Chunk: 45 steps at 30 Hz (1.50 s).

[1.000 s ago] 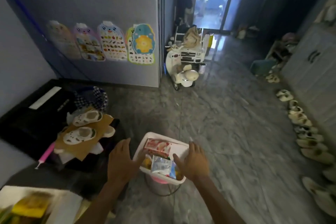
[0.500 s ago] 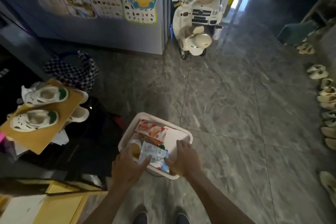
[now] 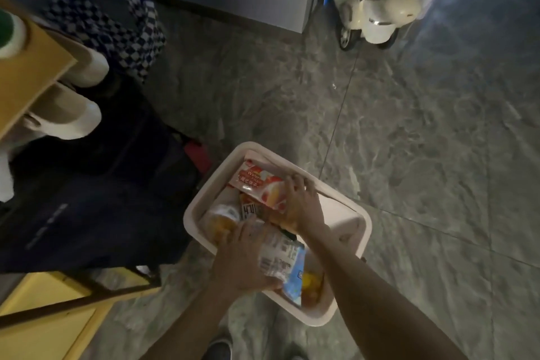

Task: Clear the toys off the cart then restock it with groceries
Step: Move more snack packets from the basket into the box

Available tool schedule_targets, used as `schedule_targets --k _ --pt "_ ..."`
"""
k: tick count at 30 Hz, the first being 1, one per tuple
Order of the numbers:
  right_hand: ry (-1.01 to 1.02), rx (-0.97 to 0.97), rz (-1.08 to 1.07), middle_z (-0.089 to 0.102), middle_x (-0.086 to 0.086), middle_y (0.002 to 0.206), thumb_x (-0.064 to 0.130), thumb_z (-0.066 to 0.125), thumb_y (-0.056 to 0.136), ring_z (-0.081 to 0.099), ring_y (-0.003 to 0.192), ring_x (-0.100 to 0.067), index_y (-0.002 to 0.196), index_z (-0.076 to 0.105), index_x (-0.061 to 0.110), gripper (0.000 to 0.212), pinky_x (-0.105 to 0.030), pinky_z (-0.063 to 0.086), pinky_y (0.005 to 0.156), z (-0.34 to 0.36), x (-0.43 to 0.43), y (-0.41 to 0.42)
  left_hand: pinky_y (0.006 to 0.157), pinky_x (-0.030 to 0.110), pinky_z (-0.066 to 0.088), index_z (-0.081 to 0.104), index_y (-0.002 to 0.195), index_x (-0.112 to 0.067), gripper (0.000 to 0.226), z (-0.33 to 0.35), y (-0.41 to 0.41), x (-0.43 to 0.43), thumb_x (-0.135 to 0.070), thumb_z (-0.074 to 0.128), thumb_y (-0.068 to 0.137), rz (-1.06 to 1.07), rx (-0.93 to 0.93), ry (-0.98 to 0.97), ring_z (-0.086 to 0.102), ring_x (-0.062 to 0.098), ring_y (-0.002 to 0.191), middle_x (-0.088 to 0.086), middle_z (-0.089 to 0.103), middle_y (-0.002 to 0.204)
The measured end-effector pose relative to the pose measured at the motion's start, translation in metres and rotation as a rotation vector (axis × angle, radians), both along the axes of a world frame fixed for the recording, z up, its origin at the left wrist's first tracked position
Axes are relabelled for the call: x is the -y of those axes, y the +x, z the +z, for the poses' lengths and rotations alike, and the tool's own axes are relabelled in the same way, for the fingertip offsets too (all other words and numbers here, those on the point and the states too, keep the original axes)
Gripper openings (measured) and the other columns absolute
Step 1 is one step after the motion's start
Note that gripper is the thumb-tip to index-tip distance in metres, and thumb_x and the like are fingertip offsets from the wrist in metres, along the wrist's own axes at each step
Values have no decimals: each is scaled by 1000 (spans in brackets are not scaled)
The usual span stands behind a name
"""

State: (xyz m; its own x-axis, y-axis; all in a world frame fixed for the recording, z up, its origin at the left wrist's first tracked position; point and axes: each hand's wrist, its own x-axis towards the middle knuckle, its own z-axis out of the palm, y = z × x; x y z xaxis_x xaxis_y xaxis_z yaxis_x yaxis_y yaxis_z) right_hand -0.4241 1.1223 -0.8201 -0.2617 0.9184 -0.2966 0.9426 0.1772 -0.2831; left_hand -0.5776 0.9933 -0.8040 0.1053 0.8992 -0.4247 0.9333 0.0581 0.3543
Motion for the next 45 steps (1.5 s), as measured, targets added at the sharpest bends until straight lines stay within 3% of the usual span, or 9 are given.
schedule_targets --k 5,10,12,19,32,35,38,42,45 --pt "53 -78 -35 42 -7 150 73 82 69 38 138 -32 145 47 24 97 -50 51 107 -4 5 5 123 51 25 36 159 -41 110 1 -11 -1 -92 58 63 -27 13 130 26 20 157 -5 25 173" --pt "44 -192 -154 47 -1 142 74 78 70 46 129 -25 146 44 26 96 -44 54 98 28 26 28 121 48 30 53 148 -39 102 16 -13 11 -90 67 61 51 85 264 38 22 150 -3 41 164" --pt "54 -223 -208 50 0 137 78 74 69 50 123 -23 143 45 25 95 -45 56 93 50 35 42 122 47 31 55 148 -38 103 33 -14 13 -89 72 60 101 114 311 37 22 148 -2 42 164" --pt "165 -298 -252 56 -7 126 46 91 68 55 116 -31 131 54 13 81 -44 57 89 172 54 74 118 57 42 54 152 -30 108 145 -37 11 -91 72 65 133 193 352 43 29 147 3 43 162" --pt "458 -418 -71 61 -6 123 57 93 67 64 100 -25 128 59 18 80 -34 57 74 445 92 3 118 54 44 52 152 -22 108 424 -128 76 -85 78 68 289 135 618 40 29 150 8 40 163" --pt "455 -509 3 63 -6 121 60 89 70 64 100 -22 125 57 18 76 -37 61 73 474 105 -35 118 49 44 48 153 -28 113 459 -158 119 -97 65 65 403 73 648 39 26 149 1 37 164" --pt "421 -615 147 62 -3 117 80 65 80 62 100 -20 122 55 26 69 -39 60 80 486 119 -81 117 43 45 44 155 -30 116 481 -186 167 -96 64 63 535 24 663 40 19 145 -6 36 160" --pt "427 -618 323 58 -2 126 71 78 69 63 109 -21 136 51 20 88 -35 61 80 492 144 -152 112 33 49 44 153 -39 111 502 -221 232 -90 73 59 734 -65 648 43 11 137 -14 34 156" --pt "422 -628 422 53 -3 140 79 71 71 59 121 -21 148 44 21 100 -38 60 91 495 171 -208 115 37 49 44 155 -40 112 505 -248 280 -92 72 59 848 -112 638 43 12 140 -16 30 160"
